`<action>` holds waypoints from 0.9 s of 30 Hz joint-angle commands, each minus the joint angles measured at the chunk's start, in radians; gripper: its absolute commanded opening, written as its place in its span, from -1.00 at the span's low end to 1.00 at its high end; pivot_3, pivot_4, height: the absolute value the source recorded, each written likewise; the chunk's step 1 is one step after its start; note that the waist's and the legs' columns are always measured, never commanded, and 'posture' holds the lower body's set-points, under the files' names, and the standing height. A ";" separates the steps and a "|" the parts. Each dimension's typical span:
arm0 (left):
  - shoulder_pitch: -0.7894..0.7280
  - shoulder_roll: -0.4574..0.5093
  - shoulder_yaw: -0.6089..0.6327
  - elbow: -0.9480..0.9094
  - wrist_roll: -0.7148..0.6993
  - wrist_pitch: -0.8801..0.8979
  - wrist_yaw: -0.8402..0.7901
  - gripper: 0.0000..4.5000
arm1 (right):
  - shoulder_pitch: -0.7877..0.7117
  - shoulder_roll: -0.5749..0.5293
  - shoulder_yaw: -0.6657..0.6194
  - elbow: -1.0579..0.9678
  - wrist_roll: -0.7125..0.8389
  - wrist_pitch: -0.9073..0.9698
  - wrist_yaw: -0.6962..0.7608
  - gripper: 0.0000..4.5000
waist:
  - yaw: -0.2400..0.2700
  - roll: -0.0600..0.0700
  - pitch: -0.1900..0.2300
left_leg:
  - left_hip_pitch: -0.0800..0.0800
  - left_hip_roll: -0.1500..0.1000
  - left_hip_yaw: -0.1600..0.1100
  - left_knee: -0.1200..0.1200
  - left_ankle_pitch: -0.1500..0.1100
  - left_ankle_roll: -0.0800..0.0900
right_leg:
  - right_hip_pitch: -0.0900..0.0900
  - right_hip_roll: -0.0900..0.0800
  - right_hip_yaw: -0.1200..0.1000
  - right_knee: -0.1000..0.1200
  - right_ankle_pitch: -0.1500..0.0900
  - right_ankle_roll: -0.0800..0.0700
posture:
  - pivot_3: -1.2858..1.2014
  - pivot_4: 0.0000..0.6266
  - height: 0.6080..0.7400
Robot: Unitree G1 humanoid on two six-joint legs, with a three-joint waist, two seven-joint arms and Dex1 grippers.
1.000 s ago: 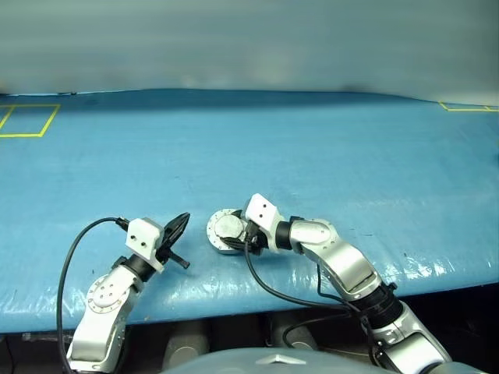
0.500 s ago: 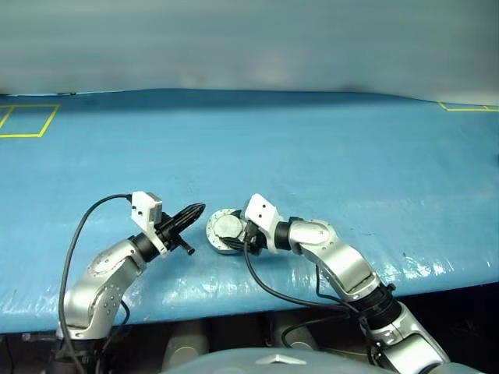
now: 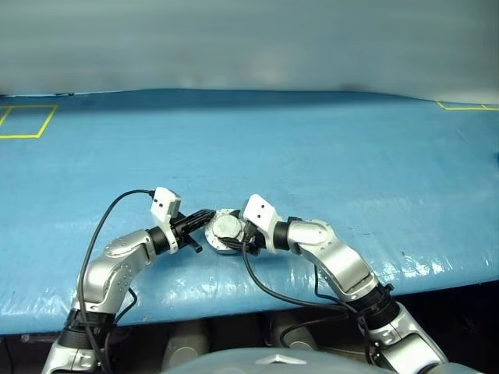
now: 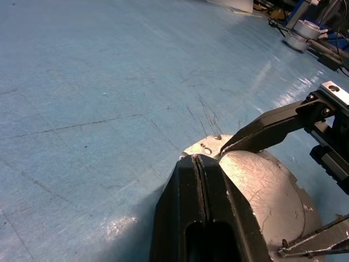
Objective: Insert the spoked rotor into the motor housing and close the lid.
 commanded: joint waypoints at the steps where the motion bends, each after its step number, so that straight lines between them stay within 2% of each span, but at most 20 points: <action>1: -0.008 0.015 -0.025 0.003 0.030 -0.002 -0.026 -1.00 | 0.024 -0.004 0.030 0.027 -0.015 0.032 -0.003 0.35 | 0.001 0.000 0.000 | 0.000 0.000 0.000 0.000 0.000 0.000 | 0.000 0.000 0.000 0.000 0.000 0.000 | 0.03 -0.52 1.00; 15: 0.012 0.047 -0.063 0.004 0.103 -0.007 -0.071 -1.00 | 0.033 0.003 0.039 0.021 -0.022 0.037 -0.004 0.35 | 0.001 0.000 0.000 | 0.000 -0.001 0.000 0.000 0.000 0.000 | 0.000 -0.001 0.000 0.000 0.000 0.000 | 0.03 -0.52 1.00; 27: 0.045 0.022 -0.095 0.003 0.152 -0.026 -0.060 -1.00 | 0.065 0.017 0.035 0.010 -0.022 0.042 -0.018 0.35 | 0.002 0.000 -0.003 | 0.006 -0.001 0.001 -0.002 0.000 0.000 | 0.001 -0.002 0.000 -0.002 -0.001 0.001 | 0.03 -0.52 1.00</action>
